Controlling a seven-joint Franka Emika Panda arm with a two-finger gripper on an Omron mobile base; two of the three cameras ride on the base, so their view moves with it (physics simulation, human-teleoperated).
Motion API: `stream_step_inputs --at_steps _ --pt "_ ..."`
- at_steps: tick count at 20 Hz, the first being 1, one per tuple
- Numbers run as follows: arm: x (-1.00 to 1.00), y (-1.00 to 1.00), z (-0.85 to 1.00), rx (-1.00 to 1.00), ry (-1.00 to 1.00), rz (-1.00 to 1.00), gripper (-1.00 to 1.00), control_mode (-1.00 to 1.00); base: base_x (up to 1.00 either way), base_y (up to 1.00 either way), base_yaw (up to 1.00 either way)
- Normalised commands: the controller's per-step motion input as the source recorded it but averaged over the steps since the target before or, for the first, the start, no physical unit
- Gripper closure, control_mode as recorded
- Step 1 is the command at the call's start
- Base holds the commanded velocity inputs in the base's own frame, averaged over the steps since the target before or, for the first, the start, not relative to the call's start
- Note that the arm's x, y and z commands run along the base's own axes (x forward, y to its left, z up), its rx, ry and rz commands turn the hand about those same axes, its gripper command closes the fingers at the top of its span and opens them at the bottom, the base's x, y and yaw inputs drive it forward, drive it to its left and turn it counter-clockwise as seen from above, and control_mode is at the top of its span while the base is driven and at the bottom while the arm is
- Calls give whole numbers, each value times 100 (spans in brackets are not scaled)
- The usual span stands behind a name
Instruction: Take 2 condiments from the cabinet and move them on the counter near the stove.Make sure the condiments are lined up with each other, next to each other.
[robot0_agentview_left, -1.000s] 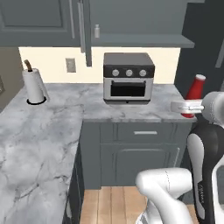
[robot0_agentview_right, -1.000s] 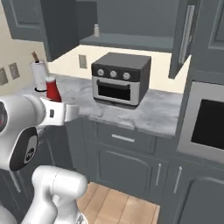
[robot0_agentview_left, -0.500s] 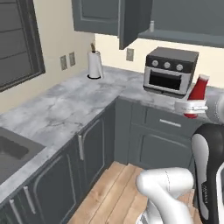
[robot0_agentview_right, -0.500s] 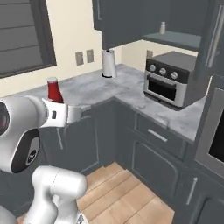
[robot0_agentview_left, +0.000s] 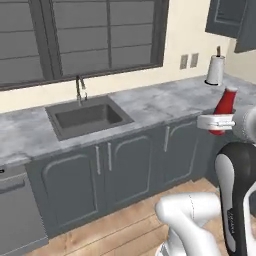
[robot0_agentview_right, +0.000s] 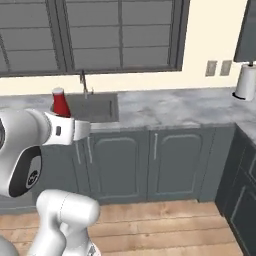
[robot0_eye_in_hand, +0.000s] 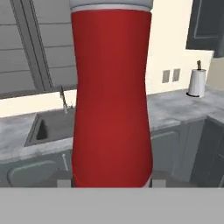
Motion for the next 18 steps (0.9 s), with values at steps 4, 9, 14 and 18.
stream_step_inputs --at_steps 4,9,14,18 --pt "0 0 0 0 0 0 100 100 -58 26 96" --pt "0 0 0 0 0 0 100 100 -27 40 98" --pt "0 0 0 0 0 0 100 100 -15 44 97" --pt "0 0 0 0 0 0 100 100 23 49 79"
